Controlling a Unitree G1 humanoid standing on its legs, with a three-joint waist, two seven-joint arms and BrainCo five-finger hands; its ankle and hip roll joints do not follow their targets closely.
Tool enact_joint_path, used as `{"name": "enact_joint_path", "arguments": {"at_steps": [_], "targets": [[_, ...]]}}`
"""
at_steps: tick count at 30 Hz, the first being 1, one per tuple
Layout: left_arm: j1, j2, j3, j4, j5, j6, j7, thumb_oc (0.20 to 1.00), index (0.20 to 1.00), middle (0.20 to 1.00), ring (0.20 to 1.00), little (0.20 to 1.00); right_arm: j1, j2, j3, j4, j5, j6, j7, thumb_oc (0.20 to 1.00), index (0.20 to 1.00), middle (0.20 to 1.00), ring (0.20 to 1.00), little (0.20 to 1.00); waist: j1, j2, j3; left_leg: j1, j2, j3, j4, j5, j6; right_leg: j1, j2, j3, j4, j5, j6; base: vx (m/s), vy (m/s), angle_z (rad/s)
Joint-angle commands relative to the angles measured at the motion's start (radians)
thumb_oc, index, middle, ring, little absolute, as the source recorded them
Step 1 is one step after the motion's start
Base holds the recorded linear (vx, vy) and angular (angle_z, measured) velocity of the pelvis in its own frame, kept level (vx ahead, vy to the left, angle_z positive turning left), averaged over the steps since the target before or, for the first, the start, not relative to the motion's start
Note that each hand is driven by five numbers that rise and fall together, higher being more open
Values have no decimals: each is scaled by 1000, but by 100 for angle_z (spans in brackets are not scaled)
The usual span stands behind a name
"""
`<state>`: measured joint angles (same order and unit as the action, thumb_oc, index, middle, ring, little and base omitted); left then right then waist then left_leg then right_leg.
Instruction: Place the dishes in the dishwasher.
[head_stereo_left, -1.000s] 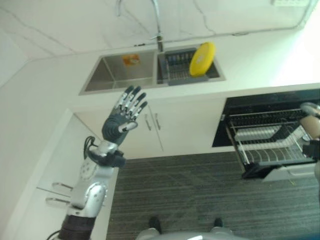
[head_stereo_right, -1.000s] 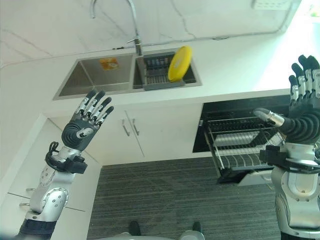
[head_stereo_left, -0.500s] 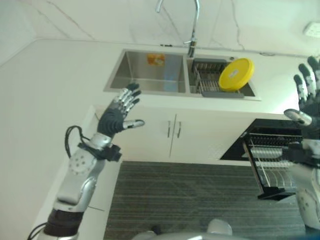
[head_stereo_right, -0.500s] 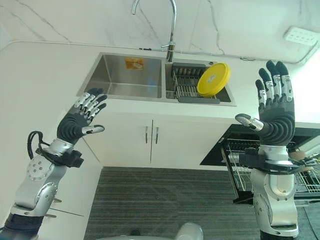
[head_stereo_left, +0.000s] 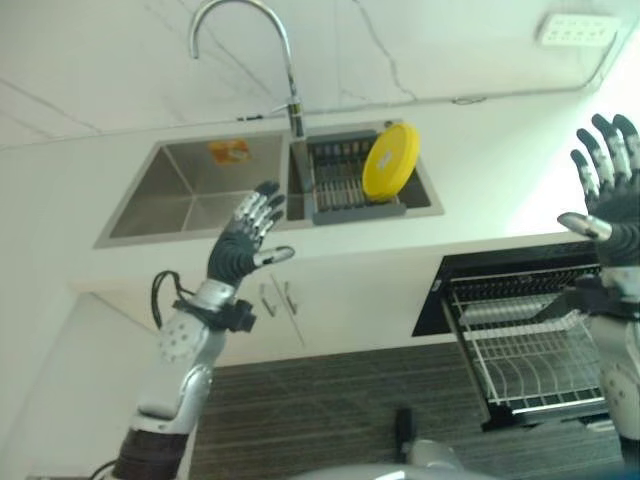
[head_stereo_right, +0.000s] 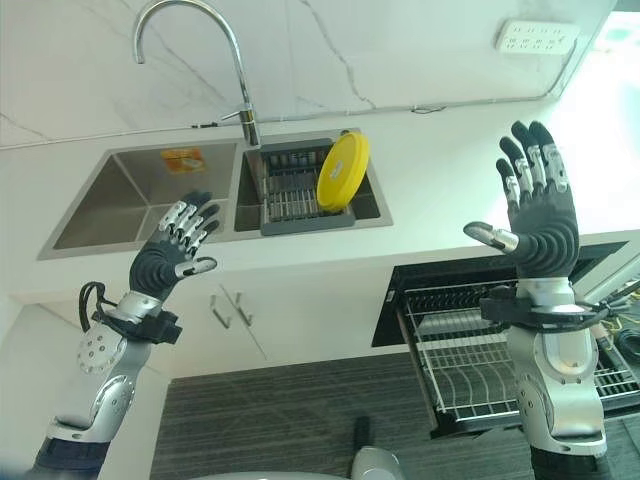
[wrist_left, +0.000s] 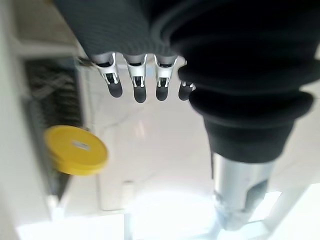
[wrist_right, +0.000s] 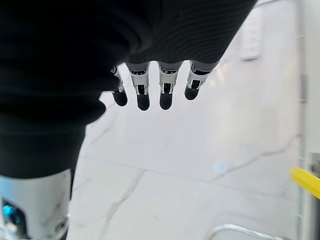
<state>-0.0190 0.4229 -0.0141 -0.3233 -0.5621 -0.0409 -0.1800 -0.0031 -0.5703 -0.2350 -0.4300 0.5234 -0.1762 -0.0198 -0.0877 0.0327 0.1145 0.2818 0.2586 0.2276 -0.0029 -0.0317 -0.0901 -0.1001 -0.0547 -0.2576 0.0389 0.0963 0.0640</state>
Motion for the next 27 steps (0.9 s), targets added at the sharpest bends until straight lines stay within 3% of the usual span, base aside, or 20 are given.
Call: {"name": "enact_joint_path", "arguments": {"at_steps": [1,3,5,6,8,10,12,14,16,20,24,25,26,27], "targets": [[5,57,39,-111,-125,-34,-43,1000,1000,1000,1000,1000,9,-5,-9,-58,43,18,28,1000,1000,1000,1000,1000,-17,-61,-4,-16,-103,-11,20,-72,36,20,-101,32,-46,25,72,252,-315,-10],[31,52,45,-121,-142,-34,-42,1000,1000,1000,1000,1000,33,-21,-19,-63,65,33,67,1000,1000,1000,1000,1000,-18,-59,-4,-65,-72,-8,133,-8,13,49,-71,42,-52,2,40,272,-358,-6],[45,48,51,-122,-153,-27,-42,1000,1000,1000,1000,1000,45,-33,-23,-64,66,54,96,1000,1000,1000,1000,1000,-16,-61,-3,-103,-62,-15,217,15,5,68,-59,48,-55,-12,21,241,-301,-21],[71,45,59,-117,-154,-37,-52,1000,1000,1000,1000,1000,59,-51,-23,-58,33,62,111,1000,1000,1000,1000,1000,-8,-68,1,-157,-69,-32,339,27,0,91,-50,59,-61,-28,0,246,-279,-27],[105,35,66,-117,-138,-50,-66,1000,1000,1000,1000,1000,73,-73,-28,-59,33,66,124,1000,1000,1000,1000,1000,12,-73,18,-252,-97,-58,447,35,6,130,-42,66,-70,-44,-18,283,-216,-31],[122,29,71,-114,-122,-59,-81,1000,1000,1000,1000,1000,52,-60,-14,-51,64,86,112,1000,1000,1000,1000,1000,33,-68,34,-279,-116,-56,337,7,26,153,-46,74,-87,-51,-1,300,62,-15],[131,34,71,-118,-121,-69,-85,1000,1000,1000,1000,1000,41,-48,-5,-42,67,56,105,1000,1000,1000,1000,1000,37,-48,42,-262,-76,-11,110,72,2,177,-50,68,-111,-57,19,237,251,-11],[118,37,62,-112,-125,-75,-77,1000,1000,1000,1000,1000,41,-49,-13,-43,78,37,120,1000,1000,1000,1000,1000,48,-40,49,-269,-58,-36,8,124,-24,201,-62,65,-120,-71,31,141,240,5],[111,32,51,-95,-115,-88,-72,1000,1000,1000,1000,1000,38,-59,-12,-49,121,39,144,1000,1000,1000,1000,1000,51,-39,41,-243,-70,-62,-28,81,-22,209,-86,62,-115,-81,44,165,341,-17],[83,39,50,-90,-106,-83,-80,1000,1000,1000,1000,1000,68,-33,-30,-84,159,-22,140,1000,1000,1000,1000,1000,53,-37,23,-201,-90,-68,-66,67,-12,209,-113,37,-78,-94,69,143,280,-39],[38,46,51,-87,-105,-46,-78,1000,1000,1000,1000,1000,57,20,-26,-87,142,-42,121,1000,1000,1000,1000,1000,59,-44,18,-181,-109,-76,-78,39,10,203,-138,25,-50,-97,91,109,192,26],[31,48,52,-87,-105,-39,-77,1000,1000,1000,1000,1000,53,25,-23,-86,151,-40,119,1000,1000,1000,1000,1000,62,-46,17,-179,-114,-77,-79,33,15,204,-144,23,-48,-97,95,87,193,44],[23,47,48,-90,-106,-26,-81,1000,1000,1000,1000,1000,51,41,-19,-85,193,19,111,1000,1000,1000,1000,1000,69,-52,14,-177,-124,-77,-82,24,26,202,-155,14,-42,-94,104,70,181,40],[22,48,50,-92,-108,-24,-86,1000,1000,1000,1000,1000,55,49,-20,-84,197,15,111,1000,1000,1000,1000,1000,71,-55,14,-177,-129,-75,-82,21,31,202,-162,11,-39,-92,107,59,166,30]]}}
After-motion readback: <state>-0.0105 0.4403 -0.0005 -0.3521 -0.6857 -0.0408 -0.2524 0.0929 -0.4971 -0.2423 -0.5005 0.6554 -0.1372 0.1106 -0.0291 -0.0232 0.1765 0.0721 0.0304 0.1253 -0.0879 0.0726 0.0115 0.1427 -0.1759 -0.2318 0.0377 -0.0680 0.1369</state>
